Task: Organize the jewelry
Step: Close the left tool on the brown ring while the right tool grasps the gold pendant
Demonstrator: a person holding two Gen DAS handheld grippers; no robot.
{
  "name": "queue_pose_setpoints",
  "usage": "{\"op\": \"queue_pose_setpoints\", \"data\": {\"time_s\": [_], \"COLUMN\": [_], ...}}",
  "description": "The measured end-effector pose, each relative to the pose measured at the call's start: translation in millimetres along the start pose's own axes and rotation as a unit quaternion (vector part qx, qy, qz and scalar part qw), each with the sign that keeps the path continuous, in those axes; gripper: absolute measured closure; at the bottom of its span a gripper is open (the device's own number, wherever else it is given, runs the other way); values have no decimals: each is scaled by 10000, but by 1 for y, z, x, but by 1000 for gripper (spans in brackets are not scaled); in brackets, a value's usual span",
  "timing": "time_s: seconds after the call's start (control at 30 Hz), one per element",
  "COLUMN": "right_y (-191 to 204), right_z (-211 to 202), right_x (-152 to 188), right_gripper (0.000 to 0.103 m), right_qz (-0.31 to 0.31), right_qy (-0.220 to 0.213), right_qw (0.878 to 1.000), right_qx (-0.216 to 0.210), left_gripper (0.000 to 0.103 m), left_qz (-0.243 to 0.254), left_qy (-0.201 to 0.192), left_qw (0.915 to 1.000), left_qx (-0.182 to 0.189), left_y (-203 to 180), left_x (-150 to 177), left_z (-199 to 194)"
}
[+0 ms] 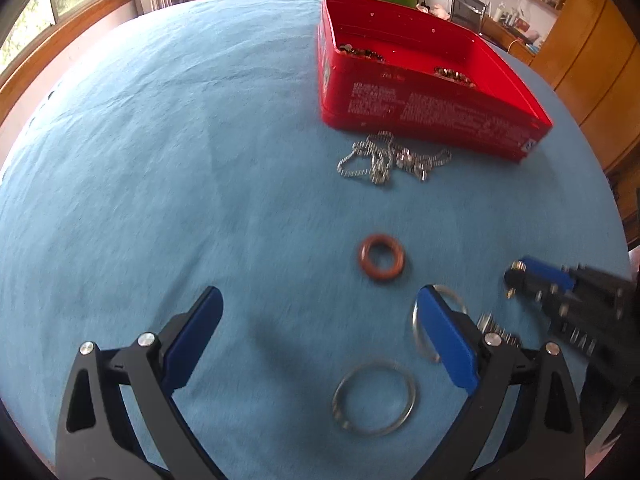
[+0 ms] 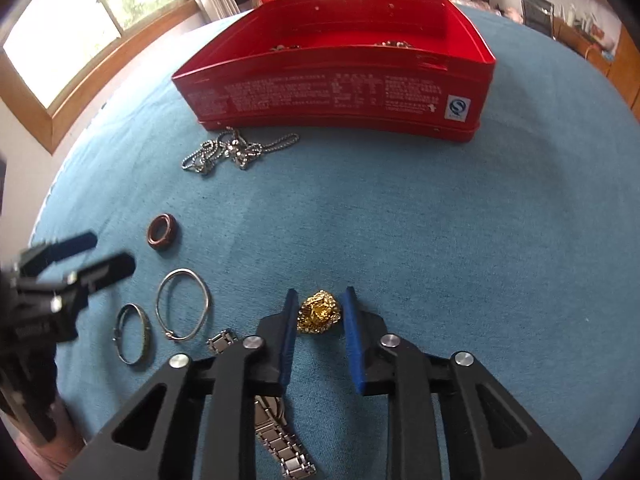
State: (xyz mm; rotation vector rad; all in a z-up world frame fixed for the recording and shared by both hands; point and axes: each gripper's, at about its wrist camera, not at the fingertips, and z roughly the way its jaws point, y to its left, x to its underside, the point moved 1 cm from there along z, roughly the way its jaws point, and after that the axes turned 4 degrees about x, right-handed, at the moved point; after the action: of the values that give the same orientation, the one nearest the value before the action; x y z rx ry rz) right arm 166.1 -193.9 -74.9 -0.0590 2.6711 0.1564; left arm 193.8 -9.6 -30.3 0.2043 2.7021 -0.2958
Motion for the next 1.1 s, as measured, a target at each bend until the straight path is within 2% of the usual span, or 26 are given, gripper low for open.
{"op": "queue_pose_setpoints", "data": {"time_s": [0.1,0.13,0.2,0.27,0.37,0.53,0.83,0.93,1.0,1.03,1.07,1.1], "right_y": [4,3,0,-2,-1,-2,-9,-8,-8,-8,-9,-9], "right_z": [-1,-1,-5,-4,-4,-4,0,-1,-1,-1,-1,-1], "right_x": [1,0,2,2,2,1,-3,-2,-2,-2,-2,-2], "right_gripper": [81,88,87,87,87,87,87,87,87,87,87,87], "right_qz": [-39,-24,18,9,-44,-12,15,9,11,12,17,15], "right_qy": [-62,-74,-72,-62,-76,-42,-11,-16,-16,-19,-26,-34], "right_qw": [10000,10000,9999,9997,9997,9995,9992,9992,9992,9992,9992,9991], "right_qx": [-4,-29,-143,-222,-212,-305,-393,-391,-396,-402,-410,-417], "left_gripper": [7,9,20,23,37,37,40,53,68,84,94,94], "left_qz": [-14,17,58,21,-37,26,407,511,615,654,669,676], "left_qy": [42,45,35,59,151,234,350,334,318,328,360,363], "left_qw": [10000,9999,9999,10000,9998,9996,9985,9977,9972,9971,9971,9970], "left_qx": [69,88,75,6,-78,183,-77,-293,-293,-196,-72,-67], "left_y": [-5,-5,-4,3,11,6,-13,-17,-23,-26,-28,-29], "left_x": [-11,-12,-14,-17,-21,-25,-30,-31,-33,-34,-34,-34], "left_z": [4,3,2,3,10,17,30,35,37,38,39,39]}}
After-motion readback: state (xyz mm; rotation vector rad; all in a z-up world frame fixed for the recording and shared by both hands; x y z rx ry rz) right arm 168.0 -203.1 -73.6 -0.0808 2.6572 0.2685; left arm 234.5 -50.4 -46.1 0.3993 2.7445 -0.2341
